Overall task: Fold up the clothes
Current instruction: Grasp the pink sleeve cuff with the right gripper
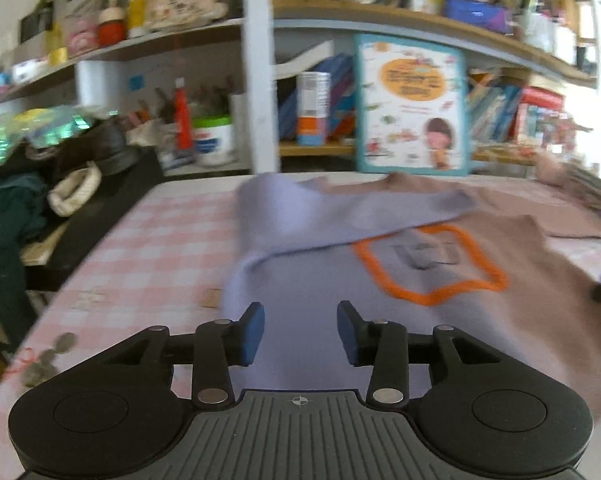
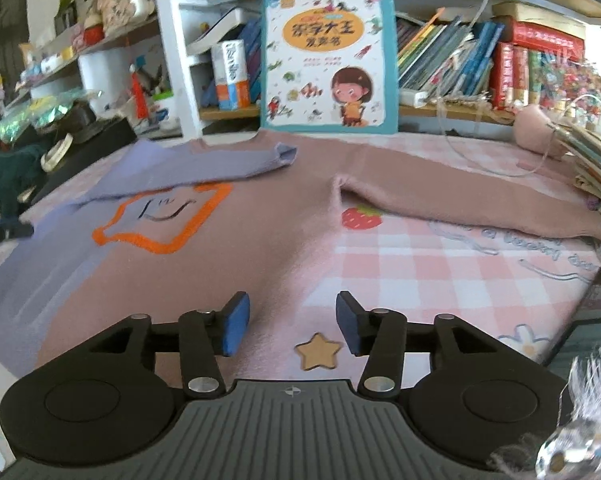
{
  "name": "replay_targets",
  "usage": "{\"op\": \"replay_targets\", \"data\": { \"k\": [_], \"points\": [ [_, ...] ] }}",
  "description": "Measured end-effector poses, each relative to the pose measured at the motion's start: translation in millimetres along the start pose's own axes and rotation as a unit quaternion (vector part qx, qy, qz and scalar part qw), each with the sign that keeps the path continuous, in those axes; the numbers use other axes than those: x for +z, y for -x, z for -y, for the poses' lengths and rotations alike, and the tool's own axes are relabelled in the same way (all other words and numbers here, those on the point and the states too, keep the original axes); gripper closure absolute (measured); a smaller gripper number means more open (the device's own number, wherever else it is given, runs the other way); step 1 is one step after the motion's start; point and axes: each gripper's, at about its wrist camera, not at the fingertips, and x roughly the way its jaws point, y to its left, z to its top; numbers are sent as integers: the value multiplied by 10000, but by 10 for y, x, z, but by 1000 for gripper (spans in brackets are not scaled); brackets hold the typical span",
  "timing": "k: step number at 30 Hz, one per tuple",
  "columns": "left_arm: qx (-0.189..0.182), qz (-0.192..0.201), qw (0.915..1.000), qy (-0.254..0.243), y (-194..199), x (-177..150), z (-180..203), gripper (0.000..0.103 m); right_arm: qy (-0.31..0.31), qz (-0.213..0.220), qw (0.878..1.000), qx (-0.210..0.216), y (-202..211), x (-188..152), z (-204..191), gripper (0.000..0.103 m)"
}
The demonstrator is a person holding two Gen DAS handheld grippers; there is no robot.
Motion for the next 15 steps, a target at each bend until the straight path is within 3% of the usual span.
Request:
{"op": "replay_targets", "data": {
  "k": [6, 10, 12, 15],
  "points": [
    [-425, -159, 9990, 59, -24, -138, 166, 62, -362, -88, 9984, -429, 117, 135, 490, 55],
    [-252, -194, 9994, -170, -41, -190, 215, 61, -466, -245, 9950, -848, 167, 221, 852, 55],
    [-144, -173, 9994, -275, -43, -210, 237, 52, -637, -290, 9929, -966, 169, 268, 1040, 55],
    [-128, -144, 9992, -341, -56, -248, 261, 48, -998, -340, 9889, -1044, 133, 336, 1317, 55]
  ]
}}
